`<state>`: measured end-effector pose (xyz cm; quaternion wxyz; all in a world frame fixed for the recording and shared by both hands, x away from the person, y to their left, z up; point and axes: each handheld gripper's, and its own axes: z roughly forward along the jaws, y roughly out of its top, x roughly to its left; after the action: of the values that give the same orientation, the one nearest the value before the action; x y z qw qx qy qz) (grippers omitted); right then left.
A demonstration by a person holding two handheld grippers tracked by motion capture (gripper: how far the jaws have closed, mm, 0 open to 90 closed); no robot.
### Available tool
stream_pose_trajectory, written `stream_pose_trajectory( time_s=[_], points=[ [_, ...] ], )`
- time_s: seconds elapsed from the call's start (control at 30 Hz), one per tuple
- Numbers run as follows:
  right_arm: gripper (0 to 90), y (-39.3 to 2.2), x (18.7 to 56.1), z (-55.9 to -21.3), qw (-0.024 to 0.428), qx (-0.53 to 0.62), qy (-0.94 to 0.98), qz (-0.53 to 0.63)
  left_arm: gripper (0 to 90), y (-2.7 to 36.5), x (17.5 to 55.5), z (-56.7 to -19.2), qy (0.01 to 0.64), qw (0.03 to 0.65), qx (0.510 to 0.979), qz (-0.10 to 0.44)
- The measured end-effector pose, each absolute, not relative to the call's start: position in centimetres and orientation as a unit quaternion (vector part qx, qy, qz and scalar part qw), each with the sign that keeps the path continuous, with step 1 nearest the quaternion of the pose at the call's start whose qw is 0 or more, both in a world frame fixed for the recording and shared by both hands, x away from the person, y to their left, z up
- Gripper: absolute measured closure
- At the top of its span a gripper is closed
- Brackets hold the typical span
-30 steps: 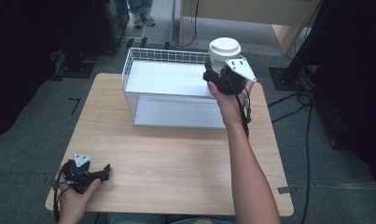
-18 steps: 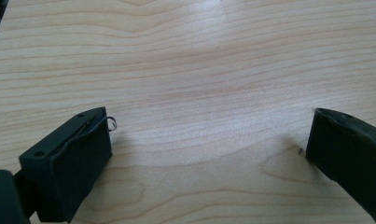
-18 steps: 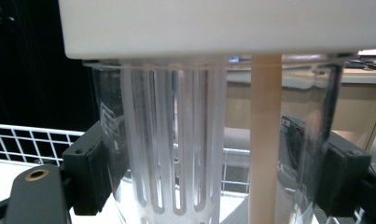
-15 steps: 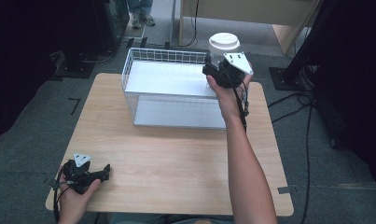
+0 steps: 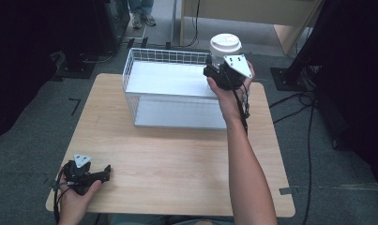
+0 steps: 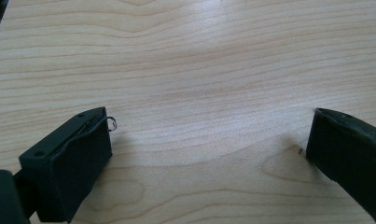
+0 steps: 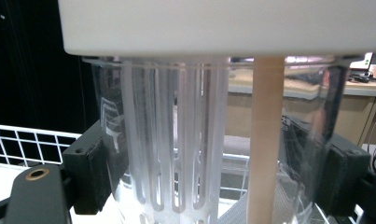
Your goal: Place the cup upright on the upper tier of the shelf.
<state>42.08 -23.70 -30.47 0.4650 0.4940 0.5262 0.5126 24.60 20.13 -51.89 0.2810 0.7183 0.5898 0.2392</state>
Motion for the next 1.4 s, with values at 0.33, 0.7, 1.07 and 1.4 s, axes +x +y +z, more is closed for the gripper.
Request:
stream_pose_trajectory(
  time_s=[0.33,0.7,1.07,1.4],
  points=[
    [16.6,-24.1,42.2,-31.0,0.465,0.496,0.512,0.525,0.2,20.1,24.6,-51.9,0.59,0.281,0.718,0.239],
    [16.4,-24.0,42.7,-31.1,0.47,0.5,0.509,0.52,0.2,20.1,24.6,-51.9,0.59,0.281,0.718,0.239],
    [0.0,-24.5,42.0,-29.7,0.438,0.487,0.531,0.537,0.3,20.1,24.6,-51.9,0.59,0.281,0.718,0.239],
    [0.0,-25.0,40.9,-29.7,0.433,0.484,0.546,0.53,0.2,20.1,24.6,-51.9,0.59,0.281,0.718,0.239]
  ],
)
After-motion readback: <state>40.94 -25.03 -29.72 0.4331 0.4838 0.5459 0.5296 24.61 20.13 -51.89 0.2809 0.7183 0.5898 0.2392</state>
